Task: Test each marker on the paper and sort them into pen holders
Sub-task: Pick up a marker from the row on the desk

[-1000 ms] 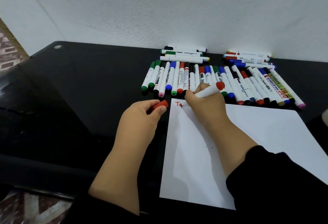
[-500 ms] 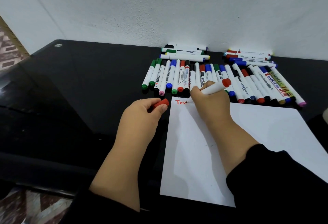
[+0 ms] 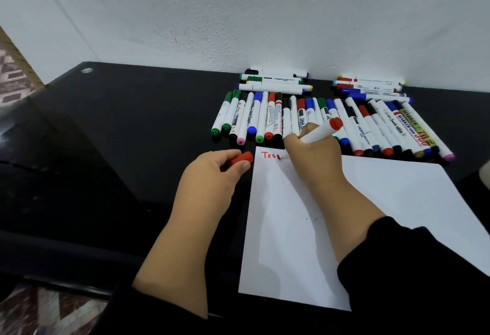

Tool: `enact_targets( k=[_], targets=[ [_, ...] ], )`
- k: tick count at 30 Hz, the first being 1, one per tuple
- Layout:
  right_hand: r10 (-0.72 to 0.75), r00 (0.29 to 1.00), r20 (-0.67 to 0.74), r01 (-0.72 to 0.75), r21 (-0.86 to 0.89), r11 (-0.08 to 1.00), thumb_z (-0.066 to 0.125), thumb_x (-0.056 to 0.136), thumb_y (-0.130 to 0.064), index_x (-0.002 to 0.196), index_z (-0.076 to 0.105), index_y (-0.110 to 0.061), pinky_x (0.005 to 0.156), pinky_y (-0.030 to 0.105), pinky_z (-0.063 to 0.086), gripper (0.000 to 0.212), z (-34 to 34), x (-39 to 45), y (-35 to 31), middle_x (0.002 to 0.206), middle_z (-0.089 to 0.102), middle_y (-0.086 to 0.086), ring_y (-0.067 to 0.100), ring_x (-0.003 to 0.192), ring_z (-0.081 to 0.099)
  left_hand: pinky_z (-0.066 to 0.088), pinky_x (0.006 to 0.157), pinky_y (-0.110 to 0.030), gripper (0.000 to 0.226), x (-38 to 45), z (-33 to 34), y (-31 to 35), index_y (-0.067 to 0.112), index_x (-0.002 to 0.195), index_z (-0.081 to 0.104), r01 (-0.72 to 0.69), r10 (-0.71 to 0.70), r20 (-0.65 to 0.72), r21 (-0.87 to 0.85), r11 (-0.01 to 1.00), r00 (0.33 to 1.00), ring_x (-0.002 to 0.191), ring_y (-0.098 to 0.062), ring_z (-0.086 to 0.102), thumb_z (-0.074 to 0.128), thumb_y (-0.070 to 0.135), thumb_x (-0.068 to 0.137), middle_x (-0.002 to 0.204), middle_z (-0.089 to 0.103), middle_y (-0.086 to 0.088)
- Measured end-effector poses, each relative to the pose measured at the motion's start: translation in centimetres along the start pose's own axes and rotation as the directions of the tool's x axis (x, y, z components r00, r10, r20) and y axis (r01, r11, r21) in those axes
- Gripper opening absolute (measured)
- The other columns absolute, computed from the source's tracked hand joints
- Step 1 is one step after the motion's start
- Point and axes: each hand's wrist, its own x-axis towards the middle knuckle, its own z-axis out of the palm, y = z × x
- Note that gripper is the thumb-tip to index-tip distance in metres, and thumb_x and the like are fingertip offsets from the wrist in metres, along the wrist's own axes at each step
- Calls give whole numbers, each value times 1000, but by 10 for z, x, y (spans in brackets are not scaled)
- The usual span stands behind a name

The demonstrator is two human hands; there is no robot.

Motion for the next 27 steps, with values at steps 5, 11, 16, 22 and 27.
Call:
enact_targets(
  k=[5, 11, 16, 22, 27],
  targets=[
    [88, 996, 5, -88, 214, 973, 56, 83, -13, 60, 36, -17, 51, 23, 35, 31, -6, -1, -4, 54, 43, 2, 13, 50, 38, 36, 61, -10, 37, 0, -1, -1, 34, 126, 56, 18, -15, 29, -97, 995, 999, 73, 1, 46, 60, 31, 90, 95, 52, 22],
    [80, 977, 200, -182, 574, 798, 58, 89, -9, 59, 37, -16, 41, 17, 27, 38, -9, -7, -9, 46, 37, 0, 9, 41, 31, 42, 59, -13, 28, -2, -1, -1, 33, 113, 65, 43, -24, 74, -270, 962, 997, 78, -1, 56, 65, 30, 85, 85, 57, 23],
    [47, 971, 233, -167, 529, 832, 59, 89, -10, 57, 42, -15, 40, 17, 29, 37, -9, -11, -10, 44, 41, -2, 8, 39, 34, 43, 66, -13, 20, -3, 0, 0, 33, 102, 68, 30, 8, 98, -379, 925, 995, 83, -2, 59, 67, 25, 83, 88, 65, 17],
    [21, 963, 269, -162, 514, 843, 61, 89, -12, 57, 44, -14, 40, 18, 30, 36, -11, -14, -13, 41, 41, -2, 8, 38, 35, 44, 61, -5, 20, -4, 0, 1, 42, 86, 66, -7, 61, 116, -413, 911, 991, 80, 1, 61, 68, 22, 83, 83, 66, 20],
    [30, 956, 291, -181, 508, 842, 63, 88, -12, 59, 43, -14, 40, 18, 29, 35, -10, -15, -14, 46, 42, 0, 8, 39, 34, 37, 53, 4, 26, -5, -1, 6, 44, 79, 61, -55, 110, 110, -417, 907, 988, 68, 14, 57, 67, 18, 82, 77, 60, 24]
  ],
)
